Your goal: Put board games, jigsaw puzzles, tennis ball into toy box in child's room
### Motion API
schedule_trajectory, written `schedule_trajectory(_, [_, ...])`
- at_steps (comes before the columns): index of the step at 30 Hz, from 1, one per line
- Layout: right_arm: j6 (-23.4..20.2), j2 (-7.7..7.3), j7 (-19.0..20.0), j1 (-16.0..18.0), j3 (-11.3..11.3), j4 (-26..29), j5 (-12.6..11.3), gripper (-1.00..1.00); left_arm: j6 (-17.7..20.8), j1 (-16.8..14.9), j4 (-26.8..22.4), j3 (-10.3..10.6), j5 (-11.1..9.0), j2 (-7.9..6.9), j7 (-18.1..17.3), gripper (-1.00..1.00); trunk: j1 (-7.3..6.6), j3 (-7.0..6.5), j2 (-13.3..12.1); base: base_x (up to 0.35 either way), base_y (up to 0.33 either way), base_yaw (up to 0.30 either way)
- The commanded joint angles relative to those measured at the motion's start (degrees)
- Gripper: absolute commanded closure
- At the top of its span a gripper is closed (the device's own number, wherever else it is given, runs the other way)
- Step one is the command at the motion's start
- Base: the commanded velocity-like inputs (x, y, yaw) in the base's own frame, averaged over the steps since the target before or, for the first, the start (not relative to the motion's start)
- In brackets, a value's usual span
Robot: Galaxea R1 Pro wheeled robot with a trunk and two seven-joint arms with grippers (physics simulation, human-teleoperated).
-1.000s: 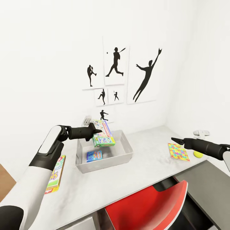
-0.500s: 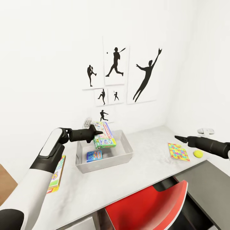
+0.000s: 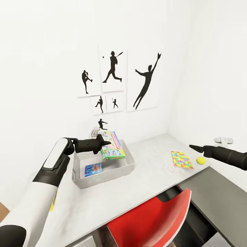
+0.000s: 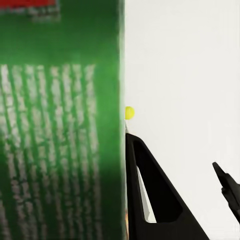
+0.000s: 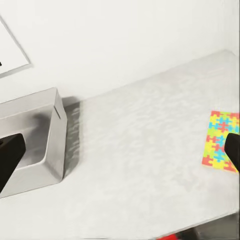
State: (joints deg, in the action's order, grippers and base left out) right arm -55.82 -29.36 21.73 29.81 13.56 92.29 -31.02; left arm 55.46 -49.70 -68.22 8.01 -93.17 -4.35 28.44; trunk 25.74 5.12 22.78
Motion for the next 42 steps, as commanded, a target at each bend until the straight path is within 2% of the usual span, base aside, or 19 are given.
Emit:
schedule_trajectory(1, [-0.2,0.03,0.5,0.1,0.1,0.0,0.4,-1.0,-0.1,0.0,-0.1,0.0,-0.7,-0.05,0.6,1.0,0.04,0.13,0.1,0.0,0.0,-0.266])
schedule_trajectory(10, [-0.6,-0.18,0.7,0.0,0.0,0.1,0.3,-1.0,-0.3,0.2,0.0,0.0,-0.9,-0.09,-1.9,1.0,0.04,0.33,0.1,0.0,0.0,-0.091])
schedule_trajectory(14, [-2.9,-0.43,0.7,0.0,0.1,0.1,0.2,-1.0,-0.4,-1.9,1.8,0.1,0.8,-0.33,-2.3,1.0,0.04,0.65,0.1,0.0,0.0,-0.007])
schedule_trajectory(15, [-3.8,-0.5,0.7,0.1,0.2,0.1,0.2,-1.0,-0.4,-3.6,3.4,0.0,2.2,-0.64,-2.7,1.0,0.04,0.74,0.1,0.0,0.0,-0.003])
schedule_trajectory(18, [-4.2,-0.55,0.7,0.1,0.6,0.1,0.2,-1.0,-0.4,-6.0,6.1,-0.1,4.9,-1.03,-4.8,1.0,0.04,1.01,0.1,0.0,0.0,-0.002])
schedule_trajectory(21, [-4.2,-0.63,0.8,0.2,1.2,0.1,0.2,-1.0,-0.5,-8.2,11.1,-0.1,11.4,-1.34,-12.4,1.0,0.04,1.28,0.1,0.0,0.0,0.0])
schedule_trajectory(24, [-4.2,-0.63,0.8,0.2,1.7,0.1,0.2,-1.0,-0.5,-8.7,13.0,-0.2,14.4,-1.5,-16.3,1.0,0.04,1.55,0.1,0.0,0.0,0.0])
schedule_trajectory(27, [-4.2,-0.62,0.8,0.2,2.2,0.1,0.2,-1.0,-0.5,-8.9,13.9,-0.2,15.8,-1.55,-18.2,1.0,0.04,1.82,0.1,0.0,0.0,0.0])
schedule_trajectory(35, [-4.2,-0.63,1.5,0.1,2.7,0.1,0.2,-1.0,-2.6,-8.7,14.7,-0.3,16.6,-1.79,-21.5,1.0,0.04,2.13,0.1,0.0,0.0,0.0])
schedule_trajectory(37, [-4.2,-0.63,2.1,0.1,3.6,0.1,0.2,-1.0,-3.1,-8.7,15.4,-0.3,16.6,-1.84,-23.2,1.0,0.04,2.23,0.1,0.0,0.0,0.0])
schedule_trajectory(42, [-4.2,-0.68,2.4,0.1,4.1,0.1,0.2,-1.0,-3.4,-8.6,15.9,-0.3,16.5,-1.81,-24.0,1.0,0.04,2.6,0.1,0.0,0.0,0.0])
